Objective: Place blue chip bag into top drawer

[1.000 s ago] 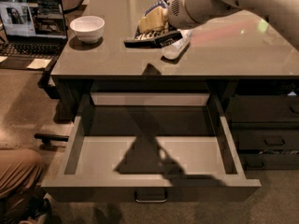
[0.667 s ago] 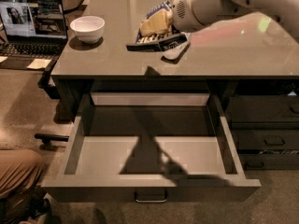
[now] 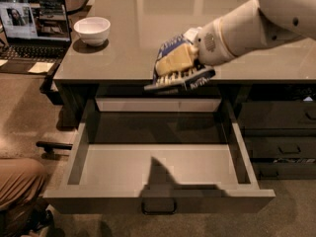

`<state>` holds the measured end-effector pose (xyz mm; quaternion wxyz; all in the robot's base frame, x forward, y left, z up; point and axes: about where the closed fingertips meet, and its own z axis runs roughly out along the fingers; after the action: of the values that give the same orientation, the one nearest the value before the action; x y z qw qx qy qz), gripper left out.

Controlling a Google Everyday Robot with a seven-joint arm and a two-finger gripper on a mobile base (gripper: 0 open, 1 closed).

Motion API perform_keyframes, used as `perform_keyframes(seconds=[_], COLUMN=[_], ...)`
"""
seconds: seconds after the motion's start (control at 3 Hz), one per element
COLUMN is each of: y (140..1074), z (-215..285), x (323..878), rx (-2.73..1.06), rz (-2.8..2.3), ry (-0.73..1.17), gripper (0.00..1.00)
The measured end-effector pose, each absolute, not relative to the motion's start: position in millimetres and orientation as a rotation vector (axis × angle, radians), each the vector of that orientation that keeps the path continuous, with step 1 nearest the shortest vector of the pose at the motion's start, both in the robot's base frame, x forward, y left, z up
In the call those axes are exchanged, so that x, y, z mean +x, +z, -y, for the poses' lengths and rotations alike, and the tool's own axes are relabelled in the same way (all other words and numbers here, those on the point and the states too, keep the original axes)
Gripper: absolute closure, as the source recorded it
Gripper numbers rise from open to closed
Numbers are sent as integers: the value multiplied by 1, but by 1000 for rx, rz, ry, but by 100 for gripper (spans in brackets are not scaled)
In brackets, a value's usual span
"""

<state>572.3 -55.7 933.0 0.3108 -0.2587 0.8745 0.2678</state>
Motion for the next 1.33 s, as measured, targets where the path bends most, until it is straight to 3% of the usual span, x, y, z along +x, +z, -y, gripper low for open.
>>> perform_keyframes(seconds=[0.67, 1.33], y=[847, 756], z=[33, 1], x=[528, 532], rx=[-680, -787], rz=[-2509, -2612], ry=[548, 336], gripper=[100, 100])
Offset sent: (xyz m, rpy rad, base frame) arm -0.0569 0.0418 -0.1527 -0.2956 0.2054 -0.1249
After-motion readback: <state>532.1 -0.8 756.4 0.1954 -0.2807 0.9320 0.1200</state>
